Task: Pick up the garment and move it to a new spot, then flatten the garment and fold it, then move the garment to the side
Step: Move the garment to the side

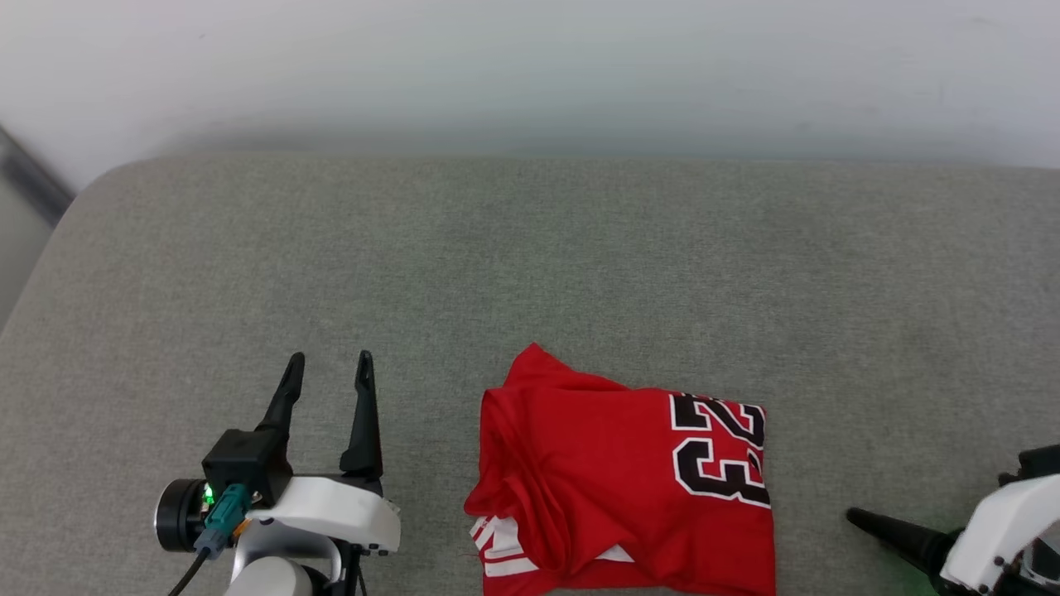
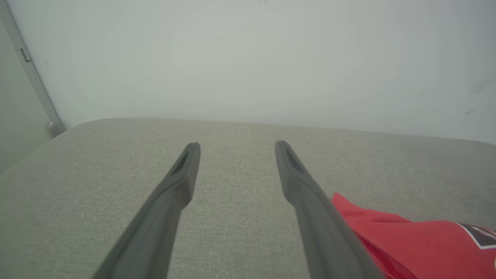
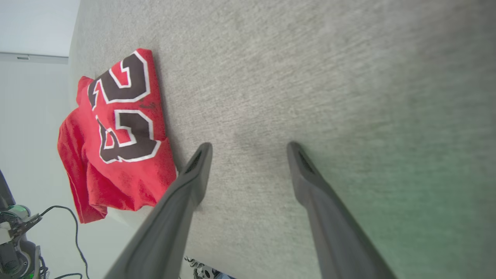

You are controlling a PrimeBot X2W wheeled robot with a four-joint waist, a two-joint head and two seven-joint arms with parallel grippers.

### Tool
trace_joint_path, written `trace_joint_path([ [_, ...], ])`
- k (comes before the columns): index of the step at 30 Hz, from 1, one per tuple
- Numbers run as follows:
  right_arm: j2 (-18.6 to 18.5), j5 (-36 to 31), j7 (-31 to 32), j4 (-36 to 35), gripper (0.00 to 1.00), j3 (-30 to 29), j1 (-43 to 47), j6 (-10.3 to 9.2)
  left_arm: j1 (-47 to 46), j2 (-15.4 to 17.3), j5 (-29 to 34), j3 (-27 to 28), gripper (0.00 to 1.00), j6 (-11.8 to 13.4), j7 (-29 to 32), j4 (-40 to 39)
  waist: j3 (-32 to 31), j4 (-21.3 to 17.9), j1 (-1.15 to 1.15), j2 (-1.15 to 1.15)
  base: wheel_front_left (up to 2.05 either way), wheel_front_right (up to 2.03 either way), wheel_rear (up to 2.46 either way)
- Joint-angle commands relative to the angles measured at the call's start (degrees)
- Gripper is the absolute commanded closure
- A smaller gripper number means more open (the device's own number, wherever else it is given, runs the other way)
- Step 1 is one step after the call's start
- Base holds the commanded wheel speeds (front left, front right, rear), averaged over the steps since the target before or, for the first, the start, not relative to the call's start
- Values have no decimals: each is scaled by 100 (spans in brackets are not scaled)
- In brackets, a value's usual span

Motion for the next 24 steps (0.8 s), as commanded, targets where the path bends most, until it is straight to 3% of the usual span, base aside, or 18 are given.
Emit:
trace_joint_path([
  [1,170,42,137,79,0,42,-129,-1,-112,-52,41,-13,0,-33,-38,-10,163,156,-1,0,0,0,0],
  [6,455,358,613,354,0,133,-539,-3,-251,-172,138,5,0,-122,-38,36,337,336,-1,0,0,0,0],
  [12,543,645,799,631,0,338,-807,-3,-323,-248,225,51,0,-204,-28,79,415,451,-1,0,0,0,0],
  [13,552,658,800,674,16,391,-826,-4,-332,-262,242,55,0,-214,-27,91,418,471,-1,0,0,0,0],
  [14,556,690,768,697,54,432,-851,-4,-339,-278,266,58,0,-221,-28,104,417,484,-1,0,0,0,0],
  [16,557,768,704,717,100,491,-910,-4,-339,-296,282,84,0,-235,-28,131,393,492,-1,0,0,0,0],
  [20,529,802,517,666,100,656,-971,-1,-263,-328,315,121,0,-266,-28,196,288,466,-1,0,0,0,0],
  [24,236,606,149,480,100,953,-906,-1,-161,-304,354,133,0,-309,-28,272,76,361,-1,0,0,0,0],
])
